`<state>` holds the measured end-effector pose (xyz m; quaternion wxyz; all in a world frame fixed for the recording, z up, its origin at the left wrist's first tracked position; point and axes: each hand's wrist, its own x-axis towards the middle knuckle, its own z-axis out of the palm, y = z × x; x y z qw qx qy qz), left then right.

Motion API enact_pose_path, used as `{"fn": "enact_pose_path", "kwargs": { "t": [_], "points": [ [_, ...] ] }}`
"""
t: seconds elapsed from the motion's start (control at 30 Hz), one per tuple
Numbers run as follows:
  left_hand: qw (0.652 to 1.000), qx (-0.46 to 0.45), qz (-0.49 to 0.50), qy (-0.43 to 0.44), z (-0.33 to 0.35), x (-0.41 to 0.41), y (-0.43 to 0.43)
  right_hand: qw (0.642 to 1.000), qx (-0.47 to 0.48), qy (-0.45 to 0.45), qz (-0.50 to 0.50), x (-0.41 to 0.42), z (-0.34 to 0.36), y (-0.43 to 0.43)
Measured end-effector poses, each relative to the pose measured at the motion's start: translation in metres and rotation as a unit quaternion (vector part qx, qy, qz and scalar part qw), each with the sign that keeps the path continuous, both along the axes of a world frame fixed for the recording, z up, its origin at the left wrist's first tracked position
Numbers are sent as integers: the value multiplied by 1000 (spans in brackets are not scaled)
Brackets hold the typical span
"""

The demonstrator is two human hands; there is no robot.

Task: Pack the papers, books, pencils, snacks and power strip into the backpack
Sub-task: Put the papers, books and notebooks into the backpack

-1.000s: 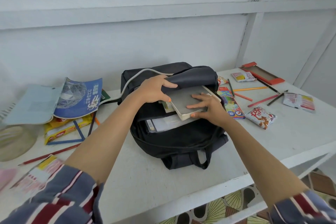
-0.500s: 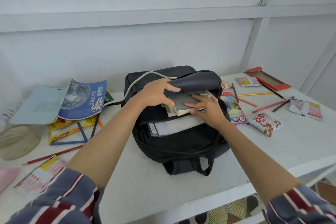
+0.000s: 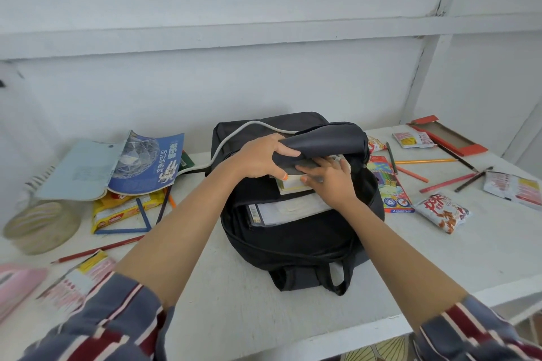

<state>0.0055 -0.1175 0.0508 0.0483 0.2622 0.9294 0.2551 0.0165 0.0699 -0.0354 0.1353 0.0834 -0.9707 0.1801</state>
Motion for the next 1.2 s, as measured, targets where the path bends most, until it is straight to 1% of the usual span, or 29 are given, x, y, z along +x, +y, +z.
{"fn": "enact_pose_path", "kwargs": {
  "t": [0.03,0.07,0.13,0.2,0.3,0.37,0.43,0.5,0.63,0.73,0.8,1.0,1.2],
  "points": [
    [1000,0,-1,-7,-1,0,0,1000,5,4,12,1,0,1],
    [1000,0,-5,-17,-3,0,0,999,-9,15,28,2,0,3],
    [999,0,-12,-38,-6,1,0,993,-94,41,62,7,0,9],
    [998,11,-21,-50,-8,4,-1,980,-182,42,74,16,5,13],
    [997,61,-19,-34,-8,8,-6,959,-263,58,83,31,18,11],
    [994,112,3,-16,-6,13,-13,943,-311,61,101,41,32,2],
    [985,163,52,8,-5,17,-25,924,-358,50,126,48,48,-13],
    [973,199,112,38,-4,22,-42,911,-383,24,149,51,65,-31],
    [943,238,220,80,-8,35,-86,902,-382,-17,200,44,85,-76],
    [921,226,302,95,-15,49,-126,897,-367,-53,240,32,87,-116],
    [912,216,337,92,-21,59,-151,897,-348,-73,263,20,83,-145],
    [888,184,417,65,-33,76,-211,895,-315,-116,296,-14,71,-225],
    [877,174,448,18,-36,61,-253,899,-284,-141,301,-59,63,-285]
  ]
}}
